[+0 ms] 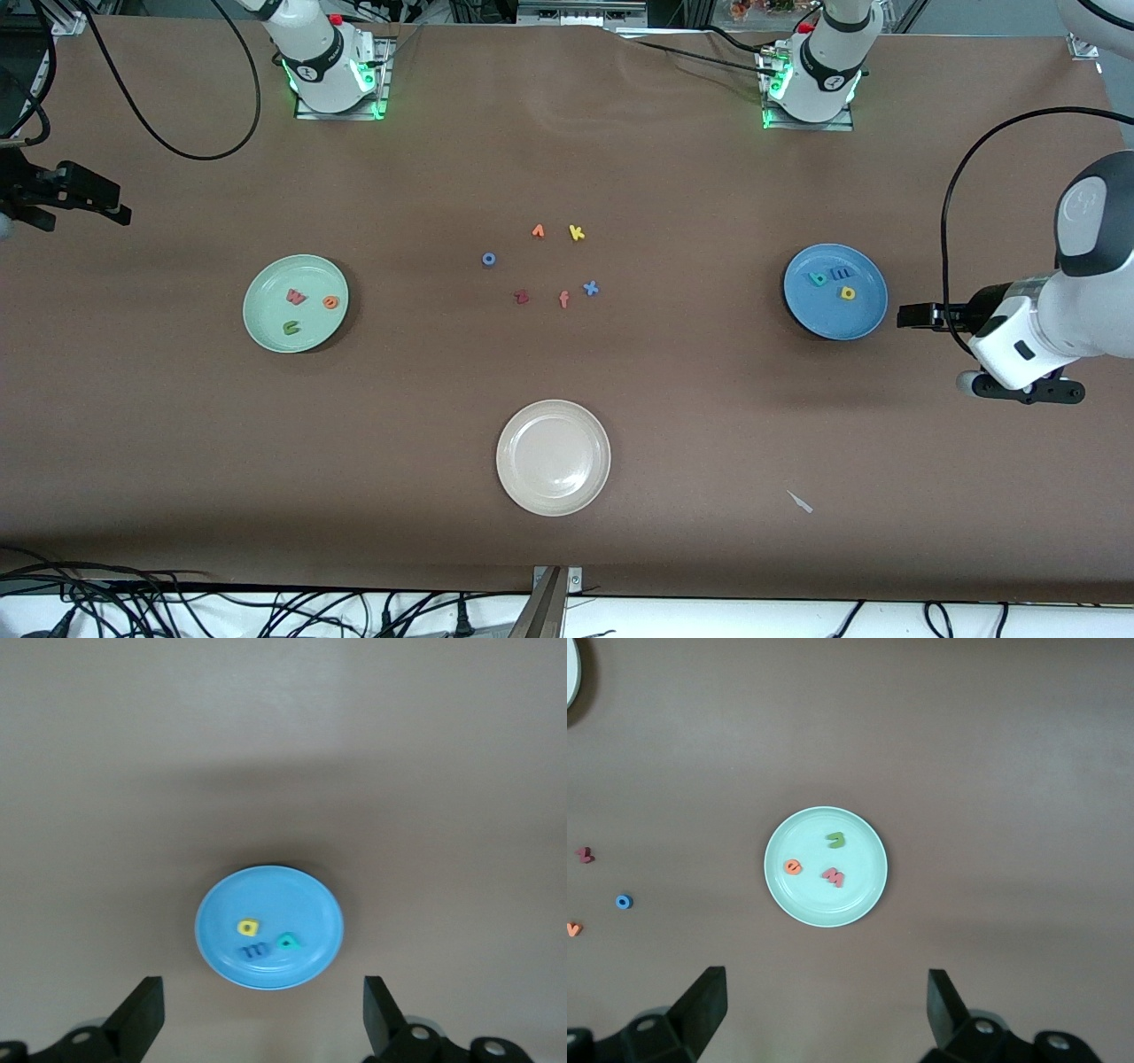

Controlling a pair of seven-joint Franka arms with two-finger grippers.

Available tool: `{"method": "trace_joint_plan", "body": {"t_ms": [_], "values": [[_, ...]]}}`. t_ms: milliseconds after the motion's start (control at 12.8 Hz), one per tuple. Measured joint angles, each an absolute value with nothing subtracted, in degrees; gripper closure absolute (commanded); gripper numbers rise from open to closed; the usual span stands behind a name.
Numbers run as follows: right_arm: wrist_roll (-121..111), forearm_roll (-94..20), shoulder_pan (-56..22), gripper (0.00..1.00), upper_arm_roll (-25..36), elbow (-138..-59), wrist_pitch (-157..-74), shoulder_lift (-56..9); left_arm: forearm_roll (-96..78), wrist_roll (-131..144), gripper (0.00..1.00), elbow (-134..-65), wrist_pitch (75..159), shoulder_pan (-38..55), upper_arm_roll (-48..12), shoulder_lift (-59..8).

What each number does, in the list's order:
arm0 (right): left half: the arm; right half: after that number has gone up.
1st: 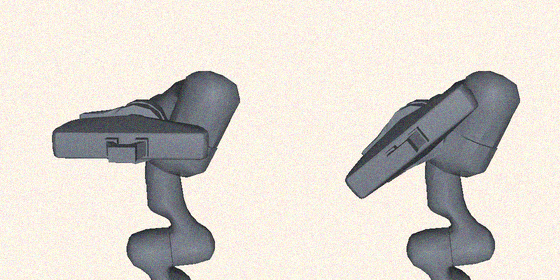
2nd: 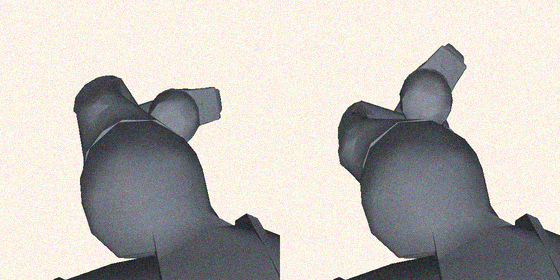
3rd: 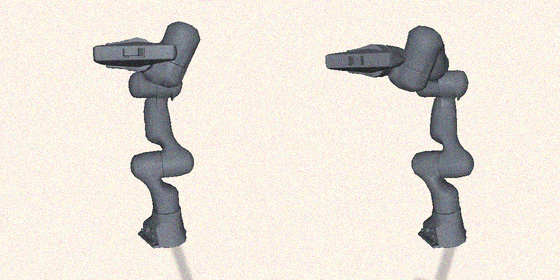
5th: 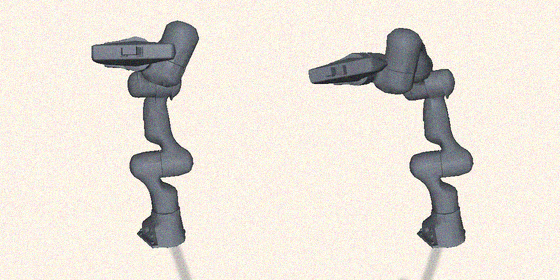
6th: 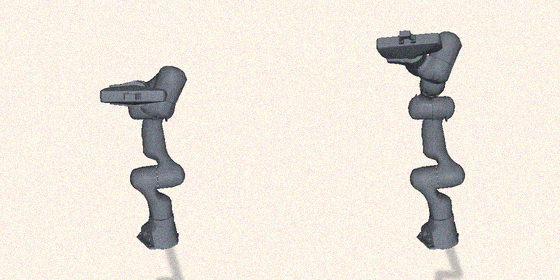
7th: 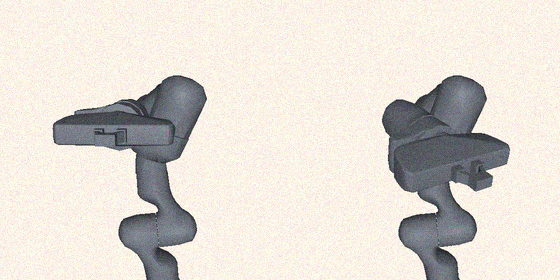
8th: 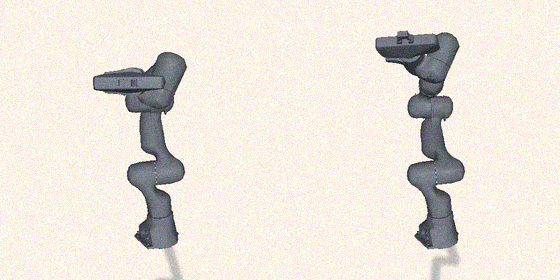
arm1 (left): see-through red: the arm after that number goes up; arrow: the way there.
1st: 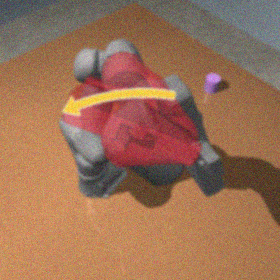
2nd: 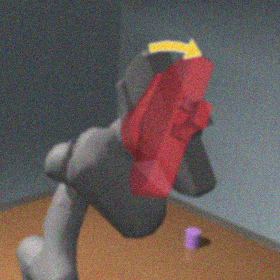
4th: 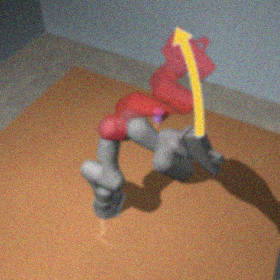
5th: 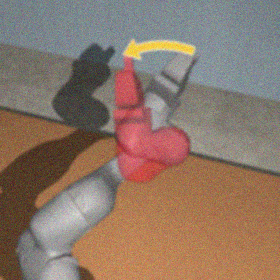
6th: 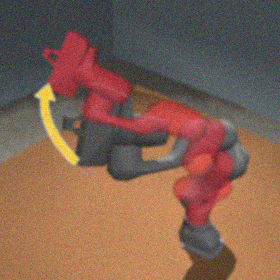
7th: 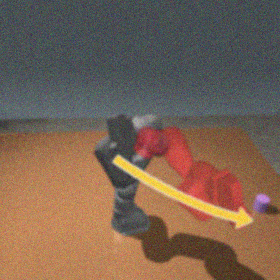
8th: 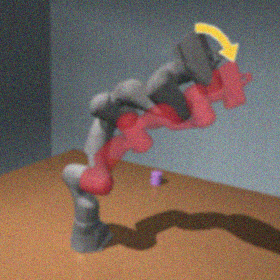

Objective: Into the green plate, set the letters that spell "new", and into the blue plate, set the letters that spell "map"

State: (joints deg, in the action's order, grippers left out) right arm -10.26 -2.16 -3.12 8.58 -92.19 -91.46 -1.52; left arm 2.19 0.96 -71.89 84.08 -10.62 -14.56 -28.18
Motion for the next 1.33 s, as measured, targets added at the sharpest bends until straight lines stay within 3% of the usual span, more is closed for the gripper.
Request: {"method": "trace_joint_plan", "body": {"t_ms": [471,1333], "values": [[-10.26,-2.13,-3.17,0.00,7.89,-92.19,-91.57,-1.52,0.33,-1.72,0.00,-81.54,91.88,-10.58,-12.22,-22.24],[-11.57,0.83,-3.09,0.00,8.48,-92.53,-91.50,-1.36,2.04,-11.90,0.00,-81.22,91.40,-10.85,-11.38,-20.09]]}}
